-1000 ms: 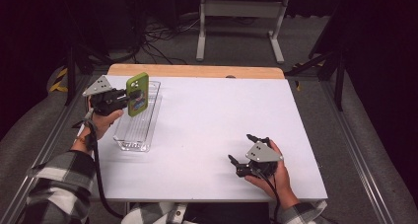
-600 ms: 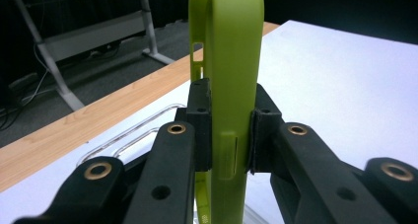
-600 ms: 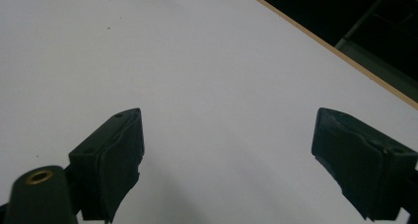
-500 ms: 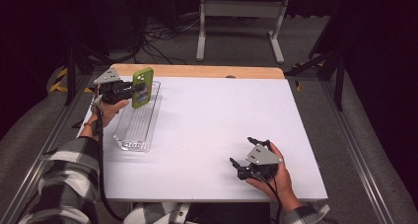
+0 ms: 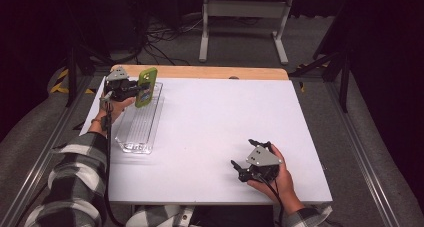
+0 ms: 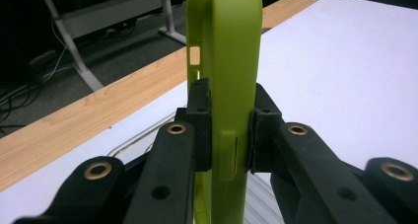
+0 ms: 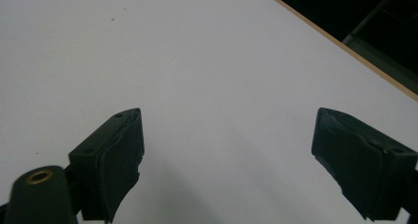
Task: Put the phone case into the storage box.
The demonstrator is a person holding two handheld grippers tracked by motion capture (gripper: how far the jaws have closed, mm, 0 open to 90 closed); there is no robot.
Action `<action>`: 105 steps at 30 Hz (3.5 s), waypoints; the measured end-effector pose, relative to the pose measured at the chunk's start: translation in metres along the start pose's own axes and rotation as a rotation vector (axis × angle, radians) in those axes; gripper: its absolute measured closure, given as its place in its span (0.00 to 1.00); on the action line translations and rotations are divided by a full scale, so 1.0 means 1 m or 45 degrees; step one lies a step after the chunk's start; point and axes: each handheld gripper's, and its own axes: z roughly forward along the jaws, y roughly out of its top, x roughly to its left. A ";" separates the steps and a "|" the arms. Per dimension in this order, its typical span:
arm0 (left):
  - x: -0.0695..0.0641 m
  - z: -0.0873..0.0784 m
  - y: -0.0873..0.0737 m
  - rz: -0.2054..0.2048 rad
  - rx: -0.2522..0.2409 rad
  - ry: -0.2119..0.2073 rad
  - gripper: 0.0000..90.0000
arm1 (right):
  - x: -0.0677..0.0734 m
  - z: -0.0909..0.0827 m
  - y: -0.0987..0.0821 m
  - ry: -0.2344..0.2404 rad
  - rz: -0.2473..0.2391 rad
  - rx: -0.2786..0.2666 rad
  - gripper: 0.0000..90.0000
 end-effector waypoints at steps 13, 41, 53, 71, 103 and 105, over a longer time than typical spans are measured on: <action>0.013 -0.004 -0.009 -0.043 0.110 0.332 0.72 | 0.004 0.000 0.001 0.020 -0.061 0.033 0.16; 0.010 -0.012 -0.013 0.001 0.248 0.235 0.60 | 0.007 0.001 0.000 0.076 -0.118 0.088 0.18; -0.007 -0.042 -0.026 -0.067 0.196 0.182 0.47 | 0.007 -0.002 0.002 0.069 -0.143 0.073 0.19; -0.015 -0.027 -0.002 0.071 0.120 0.067 0.91 | 0.011 0.003 0.001 0.105 -0.174 0.115 0.21; 0.007 -0.003 0.008 0.004 0.209 0.434 0.73 | 0.016 0.000 0.003 0.088 -0.225 0.114 0.20; 0.006 -0.004 0.008 -0.005 0.195 0.410 0.77 | 0.016 0.001 0.003 0.095 -0.224 0.120 0.20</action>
